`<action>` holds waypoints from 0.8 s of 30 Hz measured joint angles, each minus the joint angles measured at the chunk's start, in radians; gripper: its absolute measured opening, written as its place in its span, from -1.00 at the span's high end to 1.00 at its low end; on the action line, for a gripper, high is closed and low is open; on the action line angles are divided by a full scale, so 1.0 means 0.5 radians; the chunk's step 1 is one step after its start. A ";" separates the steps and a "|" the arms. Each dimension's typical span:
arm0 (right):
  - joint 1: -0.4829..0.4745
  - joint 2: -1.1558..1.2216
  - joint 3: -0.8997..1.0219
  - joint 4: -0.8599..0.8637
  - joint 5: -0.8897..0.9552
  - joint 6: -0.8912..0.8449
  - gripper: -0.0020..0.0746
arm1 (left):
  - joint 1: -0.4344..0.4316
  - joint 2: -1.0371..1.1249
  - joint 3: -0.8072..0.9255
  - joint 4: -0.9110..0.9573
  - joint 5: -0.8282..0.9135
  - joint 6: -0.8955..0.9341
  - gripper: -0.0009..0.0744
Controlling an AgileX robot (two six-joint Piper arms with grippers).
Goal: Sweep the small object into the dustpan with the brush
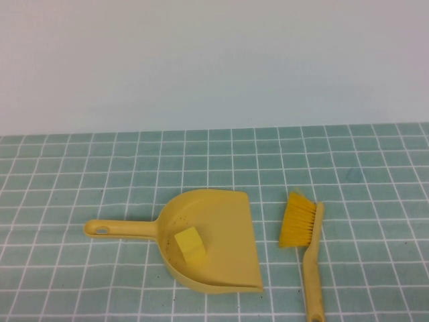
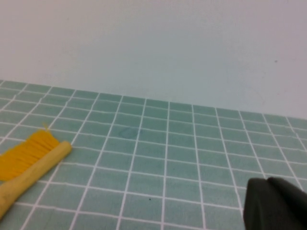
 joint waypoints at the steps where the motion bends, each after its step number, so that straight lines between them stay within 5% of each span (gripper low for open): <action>1: -0.001 0.000 0.000 0.017 0.018 -0.027 0.95 | 0.000 0.000 0.000 0.000 -0.003 0.000 0.98; 24: -0.019 0.000 0.000 0.079 0.402 -0.081 0.95 | 0.000 0.000 0.000 0.000 -0.008 0.000 0.98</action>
